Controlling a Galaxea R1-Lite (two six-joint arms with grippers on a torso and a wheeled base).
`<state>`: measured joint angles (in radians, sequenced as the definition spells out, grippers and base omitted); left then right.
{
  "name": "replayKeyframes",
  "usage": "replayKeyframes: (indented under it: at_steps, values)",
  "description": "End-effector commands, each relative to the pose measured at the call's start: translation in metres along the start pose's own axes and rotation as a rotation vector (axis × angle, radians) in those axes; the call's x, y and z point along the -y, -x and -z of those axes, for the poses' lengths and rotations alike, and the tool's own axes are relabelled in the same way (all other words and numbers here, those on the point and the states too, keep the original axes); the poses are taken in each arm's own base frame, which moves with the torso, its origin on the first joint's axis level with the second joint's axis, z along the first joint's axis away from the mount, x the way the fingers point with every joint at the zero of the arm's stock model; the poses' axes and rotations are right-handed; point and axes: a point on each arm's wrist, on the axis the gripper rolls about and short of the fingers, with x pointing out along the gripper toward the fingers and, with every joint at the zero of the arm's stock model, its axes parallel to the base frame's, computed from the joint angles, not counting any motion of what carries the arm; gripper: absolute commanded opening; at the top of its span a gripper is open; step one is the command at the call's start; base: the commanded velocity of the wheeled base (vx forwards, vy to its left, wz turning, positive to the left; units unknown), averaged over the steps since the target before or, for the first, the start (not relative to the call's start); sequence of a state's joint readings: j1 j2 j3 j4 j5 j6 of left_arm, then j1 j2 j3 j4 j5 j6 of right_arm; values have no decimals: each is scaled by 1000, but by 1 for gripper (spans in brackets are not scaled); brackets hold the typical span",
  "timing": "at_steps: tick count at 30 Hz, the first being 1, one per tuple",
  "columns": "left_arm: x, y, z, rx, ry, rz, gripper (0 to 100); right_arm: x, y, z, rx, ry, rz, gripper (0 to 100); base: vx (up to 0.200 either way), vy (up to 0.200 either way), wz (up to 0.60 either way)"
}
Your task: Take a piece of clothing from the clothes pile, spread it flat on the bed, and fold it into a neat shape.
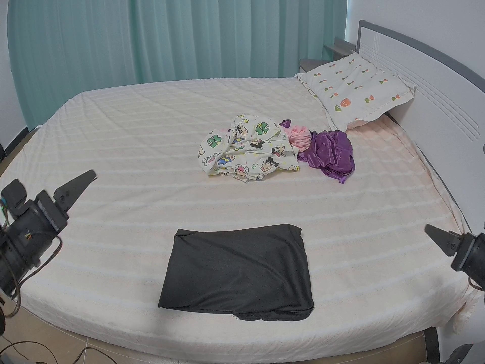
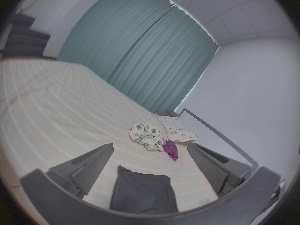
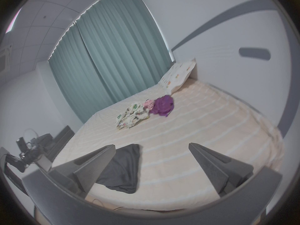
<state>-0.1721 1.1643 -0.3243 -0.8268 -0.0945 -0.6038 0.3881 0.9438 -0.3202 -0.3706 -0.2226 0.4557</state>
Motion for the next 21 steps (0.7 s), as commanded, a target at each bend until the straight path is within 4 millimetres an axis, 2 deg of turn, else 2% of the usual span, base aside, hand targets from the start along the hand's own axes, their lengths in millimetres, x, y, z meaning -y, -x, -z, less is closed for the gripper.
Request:
replayKeyframes:
  at_steps: [1, 6, 11, 17, 21]
  values:
    - [-4, 70, 14, 127, -148, -17, 100, 28, 51, 16, 164, 84, 129, 100, 0, 0, 0]
    - [-10, 94, 27, 143, -196, -13, 100, 39, 58, 31, 184, 149, 201, 100, 0, 0, 0]
    - [-20, 118, 44, 148, -243, -24, 100, 46, 72, 38, 267, 156, 265, 100, 0, 0, 0]
    - [-28, 144, 57, 194, -355, -142, 100, 53, 84, 55, 330, 209, 301, 100, 0, 0, 0]
    - [-30, 161, 58, 279, -494, -224, 100, 56, 92, 70, 373, 258, 237, 100, 0, 0, 0]
